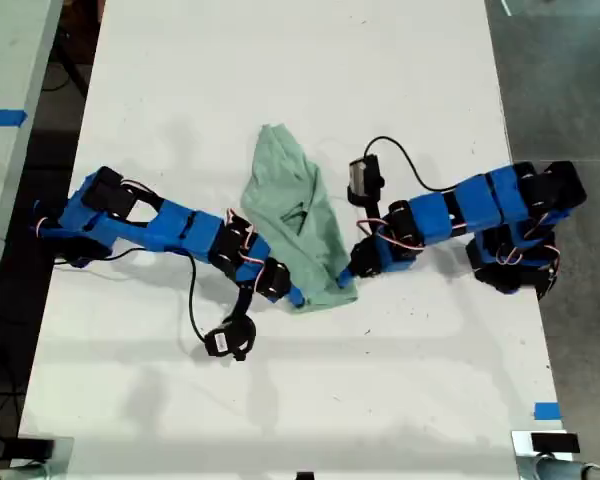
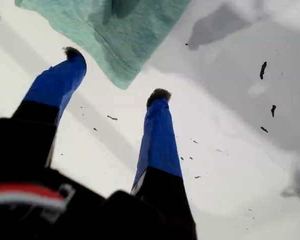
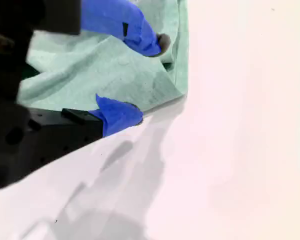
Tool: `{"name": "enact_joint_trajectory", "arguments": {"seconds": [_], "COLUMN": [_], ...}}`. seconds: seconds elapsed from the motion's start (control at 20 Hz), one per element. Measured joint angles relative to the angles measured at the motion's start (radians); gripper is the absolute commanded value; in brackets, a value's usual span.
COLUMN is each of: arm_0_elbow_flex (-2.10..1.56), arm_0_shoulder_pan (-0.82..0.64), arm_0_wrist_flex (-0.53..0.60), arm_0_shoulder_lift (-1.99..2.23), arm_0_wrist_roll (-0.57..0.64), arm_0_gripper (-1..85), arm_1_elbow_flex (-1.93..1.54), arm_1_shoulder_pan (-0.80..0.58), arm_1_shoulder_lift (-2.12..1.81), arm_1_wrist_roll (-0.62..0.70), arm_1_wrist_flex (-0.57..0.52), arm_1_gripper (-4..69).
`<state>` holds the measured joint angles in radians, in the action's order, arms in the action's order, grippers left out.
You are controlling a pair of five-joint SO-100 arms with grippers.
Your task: Fold t shirt
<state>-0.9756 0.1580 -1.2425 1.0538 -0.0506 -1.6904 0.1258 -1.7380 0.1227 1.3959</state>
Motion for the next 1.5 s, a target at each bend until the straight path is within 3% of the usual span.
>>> {"name": "enact_joint_trajectory", "arguments": {"seconds": [0.25,0.45,0.8,0.9,0.95,1.1,1.35,1.45,1.5], "arm_0_elbow_flex": [0.020,0.069,0.081,0.084,0.074,0.074,0.074,0.074,0.072], "arm_0_shoulder_pan": [-0.028,-0.040,-0.041,-0.041,-0.041,-0.038,-0.029,-0.029,-0.025], "arm_0_wrist_flex": [0.058,0.072,0.021,0.017,0.009,-0.018,-0.046,-0.046,-0.046], "arm_0_shoulder_lift": [-0.135,-0.190,-0.192,-0.192,-0.184,-0.175,-0.167,-0.166,-0.161], "arm_0_wrist_roll": [0.052,0.080,0.074,0.071,0.071,0.067,0.061,0.057,0.055], "arm_0_gripper": [18.1,0.2,0.0,0.0,0.0,0.0,0.0,0.0,0.0], "arm_1_elbow_flex": [0.000,0.000,0.164,0.256,0.282,0.302,0.304,0.305,0.314], "arm_1_shoulder_pan": [0.002,0.017,0.054,0.054,0.054,0.054,0.054,0.054,0.054], "arm_1_shoulder_lift": [0.000,0.000,0.207,0.311,0.342,0.373,0.396,0.434,0.446], "arm_1_wrist_roll": [0.006,0.006,0.015,0.021,0.023,0.018,0.015,0.015,0.012], "arm_1_wrist_flex": [0.000,-0.006,-0.072,-0.072,-0.072,-0.071,-0.043,-0.052,-0.067], "arm_1_gripper": [26.5,26.0,21.5,12.3,11.0,15.3,16.1,3.0,0.8]}}
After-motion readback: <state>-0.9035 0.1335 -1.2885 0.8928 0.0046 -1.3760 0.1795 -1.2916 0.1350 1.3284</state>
